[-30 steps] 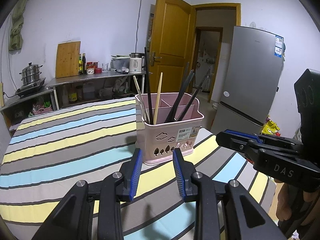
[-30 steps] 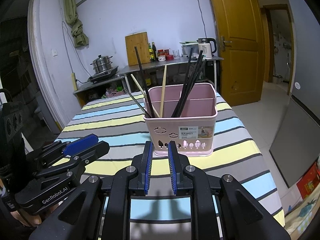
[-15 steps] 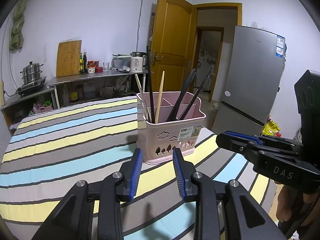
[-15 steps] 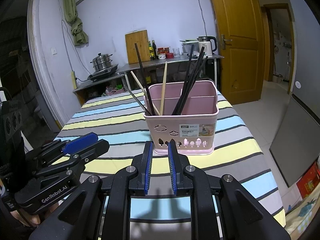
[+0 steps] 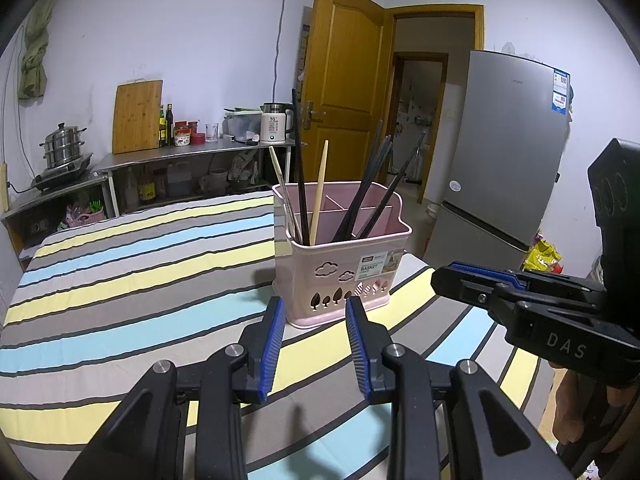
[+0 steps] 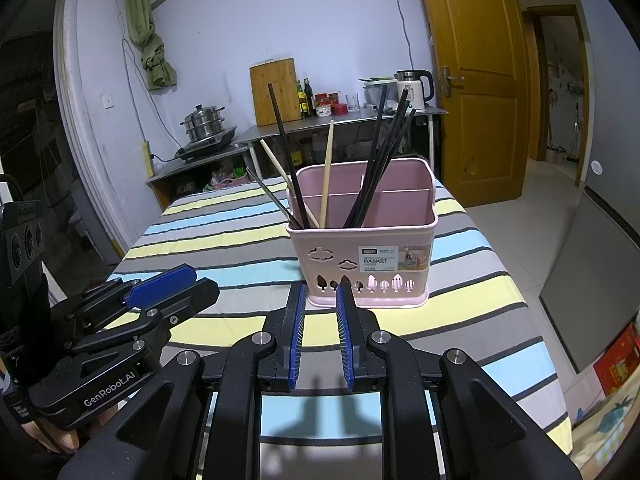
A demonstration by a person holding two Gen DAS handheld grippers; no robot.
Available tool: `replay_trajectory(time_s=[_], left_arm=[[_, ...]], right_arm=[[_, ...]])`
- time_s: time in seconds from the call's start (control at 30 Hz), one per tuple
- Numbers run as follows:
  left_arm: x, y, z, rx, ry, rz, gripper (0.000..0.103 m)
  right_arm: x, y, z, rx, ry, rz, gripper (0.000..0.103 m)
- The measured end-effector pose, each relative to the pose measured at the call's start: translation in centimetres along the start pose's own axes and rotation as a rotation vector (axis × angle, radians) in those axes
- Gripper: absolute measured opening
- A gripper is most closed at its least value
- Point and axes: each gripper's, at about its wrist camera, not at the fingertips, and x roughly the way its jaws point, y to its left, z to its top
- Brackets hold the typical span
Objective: Organize utensils
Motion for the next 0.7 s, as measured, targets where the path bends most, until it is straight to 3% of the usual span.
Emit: replay_trajectory(time_s=[0.7], left_arm=[[0.32, -0.14, -0.32, 0.010, 0.005, -0.002, 0.031]], right_arm=[[0.26, -0.11, -0.41, 0.001, 0.004, 0.000, 0.016]])
